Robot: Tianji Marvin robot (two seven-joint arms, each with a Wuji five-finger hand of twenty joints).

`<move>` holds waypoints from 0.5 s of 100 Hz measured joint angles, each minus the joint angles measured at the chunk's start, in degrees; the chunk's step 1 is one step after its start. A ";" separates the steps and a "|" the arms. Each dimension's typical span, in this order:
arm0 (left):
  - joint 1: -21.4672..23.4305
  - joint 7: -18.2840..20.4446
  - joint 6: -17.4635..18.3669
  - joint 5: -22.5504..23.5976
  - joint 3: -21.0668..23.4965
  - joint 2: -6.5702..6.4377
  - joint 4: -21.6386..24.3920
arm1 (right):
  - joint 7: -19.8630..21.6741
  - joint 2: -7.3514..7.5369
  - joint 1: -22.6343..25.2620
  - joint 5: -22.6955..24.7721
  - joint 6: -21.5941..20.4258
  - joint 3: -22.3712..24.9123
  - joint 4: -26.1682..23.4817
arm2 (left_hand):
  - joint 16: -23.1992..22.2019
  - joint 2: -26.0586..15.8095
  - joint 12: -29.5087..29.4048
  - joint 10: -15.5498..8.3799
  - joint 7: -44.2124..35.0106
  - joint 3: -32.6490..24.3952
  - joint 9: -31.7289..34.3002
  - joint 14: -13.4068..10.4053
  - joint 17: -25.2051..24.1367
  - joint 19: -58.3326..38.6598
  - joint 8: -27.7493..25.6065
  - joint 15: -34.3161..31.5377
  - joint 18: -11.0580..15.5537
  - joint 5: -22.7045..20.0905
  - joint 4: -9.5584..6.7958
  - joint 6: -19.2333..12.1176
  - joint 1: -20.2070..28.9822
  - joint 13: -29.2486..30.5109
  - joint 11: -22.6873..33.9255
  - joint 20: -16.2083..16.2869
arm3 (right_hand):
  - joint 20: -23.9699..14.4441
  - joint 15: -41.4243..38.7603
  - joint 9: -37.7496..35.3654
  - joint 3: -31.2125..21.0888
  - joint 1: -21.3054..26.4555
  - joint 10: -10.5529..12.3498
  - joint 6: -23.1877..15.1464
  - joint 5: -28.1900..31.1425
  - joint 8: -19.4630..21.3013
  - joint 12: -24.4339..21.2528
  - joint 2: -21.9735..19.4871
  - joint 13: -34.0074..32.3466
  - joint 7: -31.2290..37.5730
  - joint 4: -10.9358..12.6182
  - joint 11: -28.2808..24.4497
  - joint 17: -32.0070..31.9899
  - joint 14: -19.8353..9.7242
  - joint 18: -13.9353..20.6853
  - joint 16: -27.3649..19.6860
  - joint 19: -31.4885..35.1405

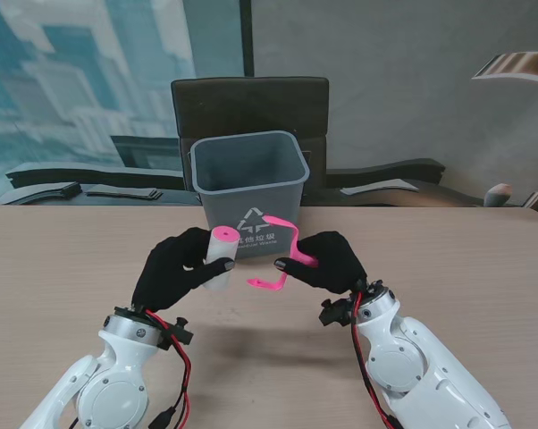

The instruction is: Replace a lint-roller refill

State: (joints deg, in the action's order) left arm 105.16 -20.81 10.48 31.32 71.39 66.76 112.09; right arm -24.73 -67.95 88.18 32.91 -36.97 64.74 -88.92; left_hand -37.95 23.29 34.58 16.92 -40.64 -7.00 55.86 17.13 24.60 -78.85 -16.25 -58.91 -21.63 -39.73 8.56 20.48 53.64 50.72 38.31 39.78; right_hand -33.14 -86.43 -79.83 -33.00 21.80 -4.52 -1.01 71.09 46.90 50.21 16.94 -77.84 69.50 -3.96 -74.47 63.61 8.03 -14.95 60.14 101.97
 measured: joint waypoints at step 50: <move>-1.18 -0.47 -1.96 -5.28 -2.55 0.72 1.57 | 2.70 -0.21 -0.11 -1.69 -1.58 -1.88 0.82 | -0.13 -0.65 0.07 0.11 -0.88 3.61 -1.22 0.14 -1.23 0.58 -0.71 0.00 0.37 1.22 0.00 0.00 2.32 -1.58 0.65 -0.51 | -0.79 0.00 -0.27 2.26 0.84 0.17 -0.41 0.12 -0.62 0.08 -3.01 -0.03 1.41 0.01 -0.55 0.13 -0.09 0.04 1.30 0.63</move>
State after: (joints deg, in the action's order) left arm 103.98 -21.29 8.53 26.05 68.84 67.48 113.66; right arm -22.03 -68.16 88.06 31.21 -38.55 62.85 -88.10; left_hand -38.08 22.65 34.65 17.03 -41.53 -3.39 54.64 17.28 23.37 -78.27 -16.97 -58.91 -21.27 -38.51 8.56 20.48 55.96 49.14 38.96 39.27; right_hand -33.92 -86.43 -80.10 -30.74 22.65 -4.35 -1.42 71.22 46.27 50.29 13.93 -77.87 70.91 -3.95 -75.02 63.75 7.93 -14.91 61.44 102.61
